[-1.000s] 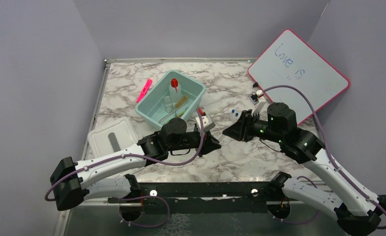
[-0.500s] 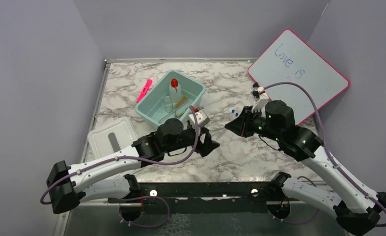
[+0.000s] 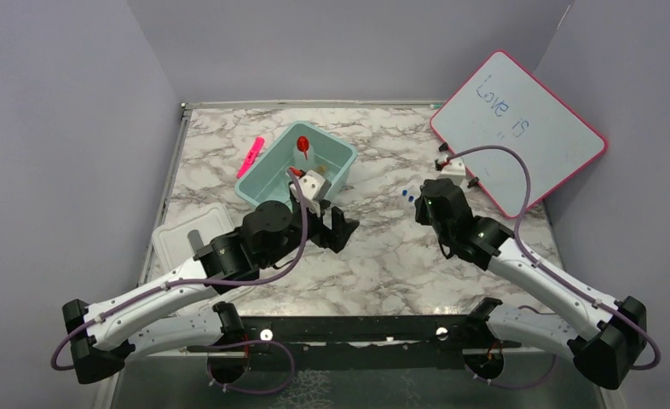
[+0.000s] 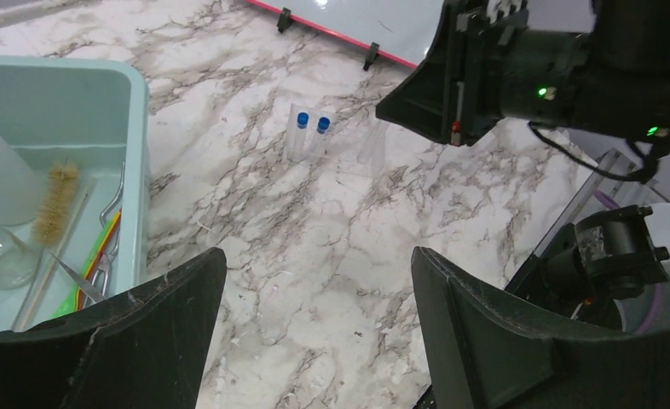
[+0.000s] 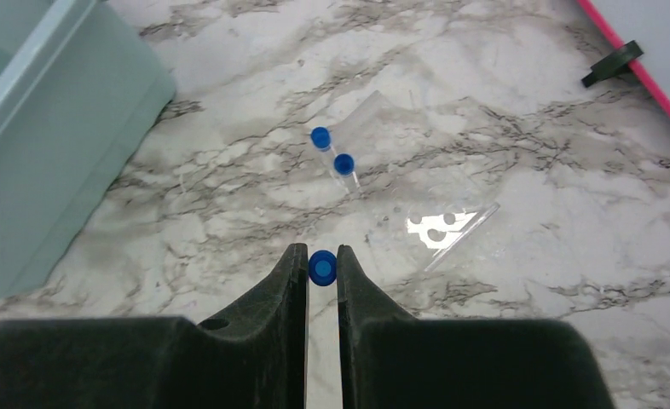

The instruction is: Organize the chemistry lab equipment

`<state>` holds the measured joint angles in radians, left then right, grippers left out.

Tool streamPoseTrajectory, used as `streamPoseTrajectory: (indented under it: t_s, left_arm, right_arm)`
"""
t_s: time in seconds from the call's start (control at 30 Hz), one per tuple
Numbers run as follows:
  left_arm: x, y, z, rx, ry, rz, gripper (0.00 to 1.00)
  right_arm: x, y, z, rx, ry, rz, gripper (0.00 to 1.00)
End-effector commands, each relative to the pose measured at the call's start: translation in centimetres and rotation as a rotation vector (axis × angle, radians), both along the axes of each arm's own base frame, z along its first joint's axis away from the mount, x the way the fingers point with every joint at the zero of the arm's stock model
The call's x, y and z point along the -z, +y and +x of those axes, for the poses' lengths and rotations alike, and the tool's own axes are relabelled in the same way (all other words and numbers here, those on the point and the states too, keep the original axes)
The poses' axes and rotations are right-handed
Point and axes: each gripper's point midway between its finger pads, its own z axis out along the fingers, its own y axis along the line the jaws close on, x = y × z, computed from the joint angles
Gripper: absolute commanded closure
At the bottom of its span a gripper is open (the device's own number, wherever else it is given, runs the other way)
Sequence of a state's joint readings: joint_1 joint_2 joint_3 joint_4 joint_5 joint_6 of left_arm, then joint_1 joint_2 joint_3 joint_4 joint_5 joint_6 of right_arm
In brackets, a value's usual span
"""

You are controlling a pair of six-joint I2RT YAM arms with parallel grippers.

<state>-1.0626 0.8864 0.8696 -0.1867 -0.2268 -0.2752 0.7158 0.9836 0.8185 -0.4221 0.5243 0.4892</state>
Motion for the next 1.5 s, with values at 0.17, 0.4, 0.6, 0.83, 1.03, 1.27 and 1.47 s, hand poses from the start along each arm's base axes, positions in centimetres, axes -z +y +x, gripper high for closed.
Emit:
streamPoseTrajectory:
  t_s: [0.17,0.4,0.6,0.83,1.03,1.27,1.47]
  left_arm:
    - [-1.2,2.0,-0.1,-0.036,-0.041,0.016,0.17]
    - [1.1,2.4,-0.1,-0.051,-0.009,0.068,0.18]
    - [1.3,2.4,-0.1,-0.051,-0.006,0.074,0.17]
    - [1.7,2.2,0.0,-0.048,-0.001,0.081,0.17]
    - [1.9,2.0,0.1,-0.046,0.001,0.089,0.17]
    - [2.2,1.9,0.1,-0.043,0.005,0.095,0.17]
    - [2.3,1.8,0.1,-0.041,0.007,0.099,0.17]
  right_arm:
    - [1.3,-1.1,4.0,0.150,-0.137,-0.091,0.89]
    - [3.1,-0.8,5.3,0.171,-0.154,-0.120,0.89]
    - [3.9,-0.9,5.8,0.209,-0.145,-0.132,0.89]
    - [4.6,-2.0,5.5,0.262,-0.132,-0.149,0.89]
    - [5.6,-2.0,5.4,0.266,-0.110,-0.125,0.89]
    - [6.7,-2.1,5.3,0.264,-0.085,-0.121,0.89]
    - [7.2,-2.0,5.1,0.256,-0.070,-0.108,0.89]
